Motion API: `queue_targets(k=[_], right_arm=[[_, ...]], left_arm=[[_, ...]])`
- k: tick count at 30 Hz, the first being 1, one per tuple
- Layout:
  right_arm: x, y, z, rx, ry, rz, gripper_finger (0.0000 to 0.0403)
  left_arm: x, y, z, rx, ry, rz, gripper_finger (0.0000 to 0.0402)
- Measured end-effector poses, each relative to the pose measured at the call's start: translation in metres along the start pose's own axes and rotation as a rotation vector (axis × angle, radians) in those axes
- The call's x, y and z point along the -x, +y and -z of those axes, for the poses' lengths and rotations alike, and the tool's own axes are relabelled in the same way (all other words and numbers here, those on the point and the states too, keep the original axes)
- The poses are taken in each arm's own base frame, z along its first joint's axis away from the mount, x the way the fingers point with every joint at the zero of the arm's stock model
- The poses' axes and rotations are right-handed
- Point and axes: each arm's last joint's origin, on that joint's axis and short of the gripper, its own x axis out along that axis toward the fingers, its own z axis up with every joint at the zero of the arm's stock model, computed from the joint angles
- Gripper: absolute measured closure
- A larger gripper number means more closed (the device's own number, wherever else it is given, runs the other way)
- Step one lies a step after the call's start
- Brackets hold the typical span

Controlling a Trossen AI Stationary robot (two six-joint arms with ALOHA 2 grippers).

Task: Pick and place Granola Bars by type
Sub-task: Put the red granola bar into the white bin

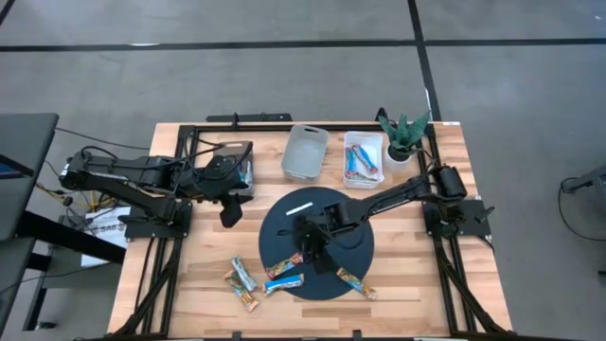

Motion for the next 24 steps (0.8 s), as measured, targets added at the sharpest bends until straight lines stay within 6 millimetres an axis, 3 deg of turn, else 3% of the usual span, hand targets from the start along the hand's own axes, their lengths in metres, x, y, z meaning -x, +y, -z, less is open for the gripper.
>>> queue_targets(k=[3, 17, 24], right_arm=[[-0.009, -0.002, 0.007, -0.008, 0.037, -0.004, 0.0236], [-0.045, -0.009, -0.004, 0.01, 0.049, -0.011, 0.0247], [-0.045, -0.01, -0.009, 0.008, 0.055, -0.01, 0.0312]], left_arm=[[0.0, 0.0, 0.0, 0.0, -0.001, 0.0, 0.0231], [0.0, -0.001, 0.0, 0.002, 0.003, 0.021, 0.0231], [0.0, -0.001, 0.0, 0.0, 0.005, 0.023, 0.0231]])
